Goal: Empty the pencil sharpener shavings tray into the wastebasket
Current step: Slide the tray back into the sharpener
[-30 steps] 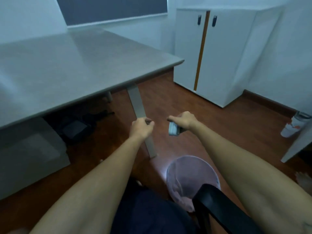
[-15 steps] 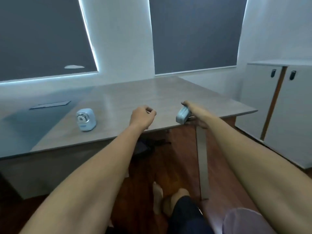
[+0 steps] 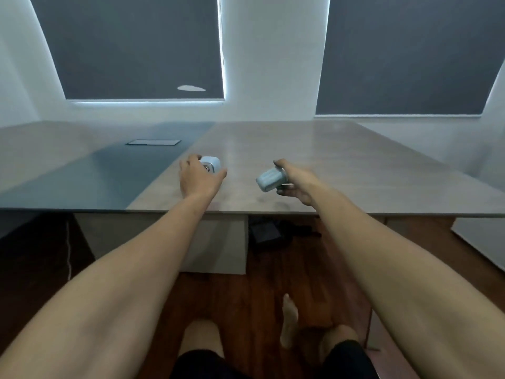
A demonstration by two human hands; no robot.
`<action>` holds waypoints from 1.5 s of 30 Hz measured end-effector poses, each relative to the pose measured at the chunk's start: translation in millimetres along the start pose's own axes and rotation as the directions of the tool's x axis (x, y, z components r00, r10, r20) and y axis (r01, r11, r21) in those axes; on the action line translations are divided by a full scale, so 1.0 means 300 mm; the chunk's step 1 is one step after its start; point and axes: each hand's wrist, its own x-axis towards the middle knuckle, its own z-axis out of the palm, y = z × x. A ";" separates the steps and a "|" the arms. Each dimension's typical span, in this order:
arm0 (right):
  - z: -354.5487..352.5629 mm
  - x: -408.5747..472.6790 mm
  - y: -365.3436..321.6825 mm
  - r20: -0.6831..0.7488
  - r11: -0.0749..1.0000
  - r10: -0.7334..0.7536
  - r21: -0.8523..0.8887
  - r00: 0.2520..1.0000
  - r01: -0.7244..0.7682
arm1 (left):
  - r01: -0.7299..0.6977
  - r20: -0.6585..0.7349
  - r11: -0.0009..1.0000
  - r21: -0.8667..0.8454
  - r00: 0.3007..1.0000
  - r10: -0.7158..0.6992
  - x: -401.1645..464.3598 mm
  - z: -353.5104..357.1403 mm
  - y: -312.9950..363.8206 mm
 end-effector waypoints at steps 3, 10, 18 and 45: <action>0.063 0.025 0.040 0.008 1.000 0.011 0.021 1.000 -0.011 | 0.098 0.009 0.995 -0.025 0.995 -0.098 0.039 0.015 -0.062; 0.085 0.098 0.098 0.004 0.999 -0.021 0.024 1.000 0.021 | 0.159 -0.002 0.986 -0.057 0.987 -0.160 0.105 0.080 -0.106; 0.086 0.117 0.098 -0.017 0.998 -0.031 0.051 0.999 0.032 | 0.232 0.045 0.971 -0.058 0.972 -0.230 0.141 0.090 -0.113; -0.004 -0.056 0.010 0.053 0.976 -0.050 0.213 0.997 0.037 | 0.412 0.530 0.676 -0.611 0.847 -0.038 -0.015 -0.013 0.081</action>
